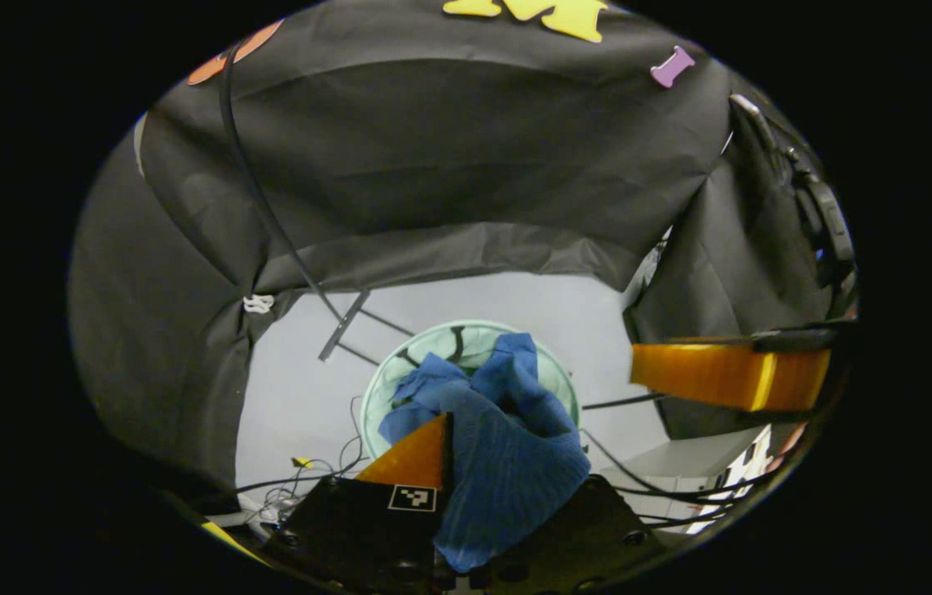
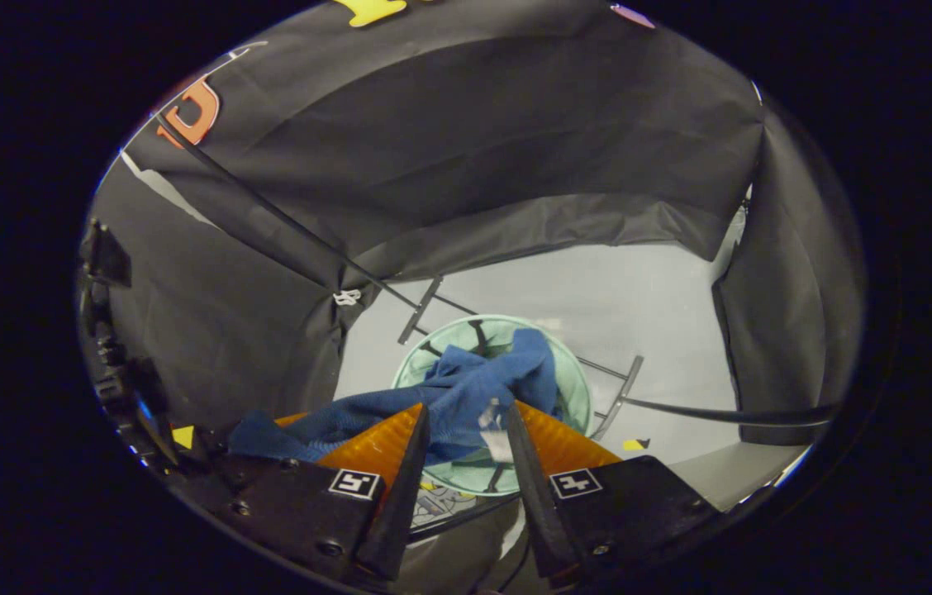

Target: Grasp the clothes on the hanger with both hands and then place them into the laundry hamper below.

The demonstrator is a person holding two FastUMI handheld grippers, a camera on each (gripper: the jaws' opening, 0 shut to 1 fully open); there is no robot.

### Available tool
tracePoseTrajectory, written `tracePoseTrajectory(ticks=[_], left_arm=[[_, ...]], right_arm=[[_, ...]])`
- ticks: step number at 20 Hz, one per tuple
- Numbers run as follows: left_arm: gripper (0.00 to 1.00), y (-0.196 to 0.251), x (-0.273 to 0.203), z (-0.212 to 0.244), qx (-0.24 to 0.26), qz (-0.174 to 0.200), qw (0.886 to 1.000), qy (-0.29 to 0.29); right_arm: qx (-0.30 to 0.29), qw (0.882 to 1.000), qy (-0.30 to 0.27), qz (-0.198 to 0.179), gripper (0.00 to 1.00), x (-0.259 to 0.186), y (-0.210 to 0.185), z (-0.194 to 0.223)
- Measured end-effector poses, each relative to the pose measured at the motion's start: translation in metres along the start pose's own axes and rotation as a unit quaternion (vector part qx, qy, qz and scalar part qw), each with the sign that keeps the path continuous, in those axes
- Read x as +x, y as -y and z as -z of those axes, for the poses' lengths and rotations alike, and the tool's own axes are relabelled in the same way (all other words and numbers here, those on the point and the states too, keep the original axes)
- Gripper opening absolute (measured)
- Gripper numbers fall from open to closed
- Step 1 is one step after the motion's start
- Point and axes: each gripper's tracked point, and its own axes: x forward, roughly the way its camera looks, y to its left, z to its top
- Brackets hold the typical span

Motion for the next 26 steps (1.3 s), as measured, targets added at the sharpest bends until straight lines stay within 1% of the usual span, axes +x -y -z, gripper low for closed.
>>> tracePoseTrajectory(ticks=[1,2,3,4,5,6,7,8,10,11,13,14,15,17,18,19,20,23,24,25,26], left_arm=[[0.19,0.005,-0.002,0.003,-0.006,0.011,1.000,-0.008],[0.22,0.011,-0.003,0.001,-0.013,0.023,1.000,-0.011],[0.23,0.017,-0.003,-0.001,-0.016,0.034,0.999,-0.014],[0.21,0.016,-0.005,-0.004,-0.016,0.032,0.999,-0.013],[0.41,0.014,-0.006,-0.008,-0.015,0.029,0.999,-0.008],[0.62,0.012,-0.006,-0.008,-0.016,0.028,0.999,-0.006],[0.58,0.012,-0.007,-0.007,-0.019,0.032,0.999,-0.006],[0.67,0.013,-0.010,-0.005,-0.023,0.036,0.999,-0.009],[0.86,0.012,-0.012,-0.002,-0.028,0.034,0.999,-0.011],[0.95,0.010,-0.015,-0.001,-0.029,0.032,0.999,-0.011],[0.97,0.004,-0.023,0.002,-0.030,0.024,0.999,-0.009],[0.97,0.001,-0.030,0.003,-0.029,0.020,0.999,-0.006],[0.97,-0.002,-0.034,0.002,-0.028,0.017,0.999,-0.002],[0.97,-0.016,-0.042,0.004,-0.021,0.005,1.000,0.008],[1.00,-0.022,-0.047,0.005,-0.015,-0.001,1.000,0.013],[0.97,-0.026,-0.051,0.003,-0.010,-0.005,1.000,0.019],[0.98,-0.030,-0.057,0.000,-0.007,-0.007,1.000,0.028],[0.97,-0.040,-0.079,-0.014,0.000,-0.011,0.998,0.065],[0.97,-0.044,-0.089,-0.020,0.002,-0.013,0.997,0.078],[0.97,-0.046,-0.099,-0.026,0.000,-0.016,0.996,0.093],[0.97,-0.049,-0.110,-0.030,-0.004,-0.020,0.994,0.109]], right_arm=[[0.000,1.000,0.004,0.001,0.61,-0.005,0.005,0.000],[0.001,1.000,0.009,0.002,0.62,-0.011,0.009,0.002],[0.002,1.000,0.013,0.002,0.62,-0.014,0.011,0.002],[0.004,1.000,0.018,0.004,0.65,-0.021,0.011,0.001],[0.004,1.000,0.024,0.004,0.64,-0.025,0.012,-0.002],[0.006,1.000,0.030,0.006,0.66,-0.029,0.013,-0.001],[0.005,0.999,0.036,0.007,0.65,-0.035,0.012,-0.003],[0.003,0.999,0.043,0.010,0.68,-0.041,0.013,-0.002],[-0.005,0.998,0.059,0.021,0.80,-0.048,0.017,-0.002],[-0.009,0.997,0.067,0.028,0.81,-0.052,0.017,-0.002],[-0.015,0.996,0.081,0.042,0.82,-0.057,0.016,0.001],[-0.016,0.995,0.090,0.048,0.84,-0.062,0.015,0.002],[-0.016,0.994,0.098,0.054,0.83,-0.067,0.014,0.002],[-0.016,0.991,0.115,0.064,0.83,-0.079,0.014,0.008],[-0.016,0.990,0.124,0.071,0.83,-0.090,0.017,0.013],[-0.016,0.988,0.134,0.079,0.83,-0.099,0.018,0.015],[-0.014,0.985,0.147,0.084,0.83,-0.111,0.017,0.017],[-0.005,0.977,0.193,0.091,0.83,-0.146,0.011,0.016],[-0.003,0.973,0.210,0.093,0.85,-0.159,0.012,0.014],[-0.002,0.969,0.228,0.095,0.82,-0.174,0.013,0.009],[-0.003,0.964,0.247,0.098,0.83,-0.191,0.017,0.006]])
